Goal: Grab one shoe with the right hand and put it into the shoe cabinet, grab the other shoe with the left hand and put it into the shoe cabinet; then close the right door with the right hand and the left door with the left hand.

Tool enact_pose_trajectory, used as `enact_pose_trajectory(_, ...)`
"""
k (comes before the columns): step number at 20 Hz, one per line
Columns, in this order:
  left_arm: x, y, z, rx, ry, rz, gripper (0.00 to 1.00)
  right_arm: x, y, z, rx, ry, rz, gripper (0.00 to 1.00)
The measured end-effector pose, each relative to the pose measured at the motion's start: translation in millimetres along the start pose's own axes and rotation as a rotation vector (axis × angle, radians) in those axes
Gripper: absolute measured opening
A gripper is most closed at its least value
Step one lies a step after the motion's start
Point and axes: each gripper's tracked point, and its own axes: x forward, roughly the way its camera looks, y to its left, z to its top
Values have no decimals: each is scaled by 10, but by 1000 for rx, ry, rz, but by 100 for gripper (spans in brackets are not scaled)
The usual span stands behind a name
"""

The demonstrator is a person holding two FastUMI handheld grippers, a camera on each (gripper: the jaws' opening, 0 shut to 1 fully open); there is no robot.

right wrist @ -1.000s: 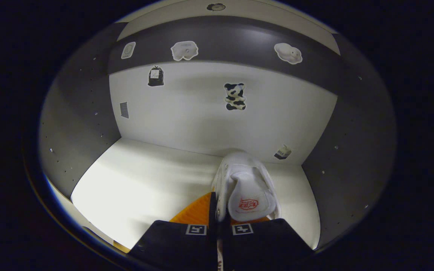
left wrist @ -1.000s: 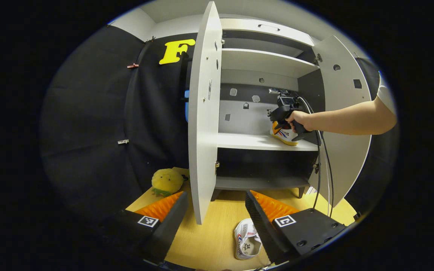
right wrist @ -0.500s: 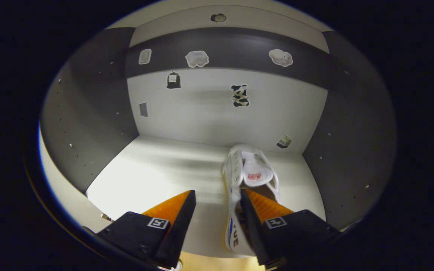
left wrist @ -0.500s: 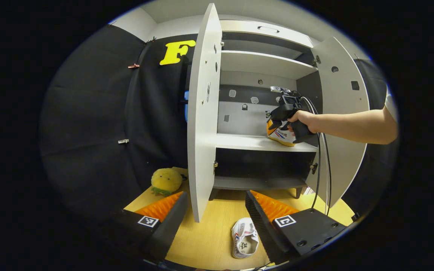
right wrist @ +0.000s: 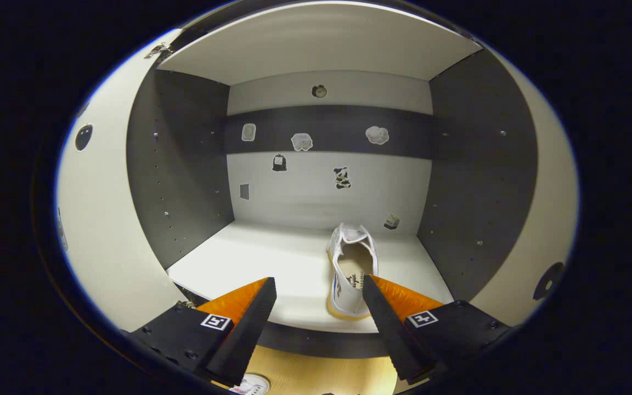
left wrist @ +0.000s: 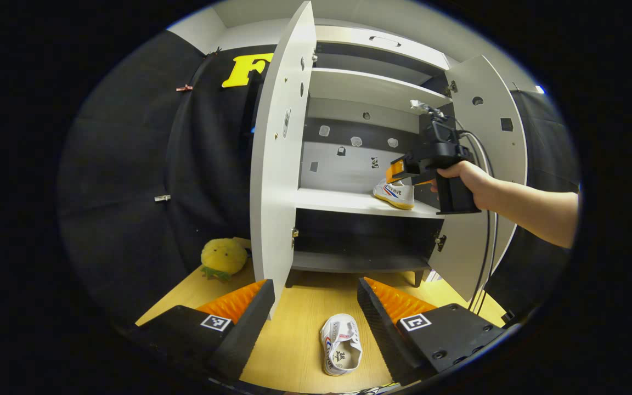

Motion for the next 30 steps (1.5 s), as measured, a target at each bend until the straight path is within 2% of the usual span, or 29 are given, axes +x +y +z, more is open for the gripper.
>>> enact_pose_trajectory(4,56,-2,-239,-29,55,-10,95,-503,-75,-419,18,-8,-7,100)
enact_pose_trajectory(7,143,26,-412,-44,93,-16,95,-827,-78,-879,19,29,-5,100)
enact_pose_trajectory(14,400,4,-860,-43,197,-47,96,-1542,-99,-2035,1,236,15,100)
enact_pose_trajectory(18,559,-64,-1369,-49,309,-75,95,-1895,-245,-2608,-14,330,3,100)
enact_pose_trajectory(21,629,-127,-1787,-50,394,-102,96,-2110,-324,-2847,5,379,-13,100)
enact_pose_trajectory(25,699,-156,-2247,7,490,-114,95,-2368,-372,-3149,23,449,-32,100)
enact_pose_trajectory(28,823,-124,-2489,40,530,-93,95,-2507,-443,-3250,17,470,-54,100)
enact_pose_trajectory(30,965,-138,-2562,65,532,-92,91,-2569,-496,-3277,14,475,-71,100)
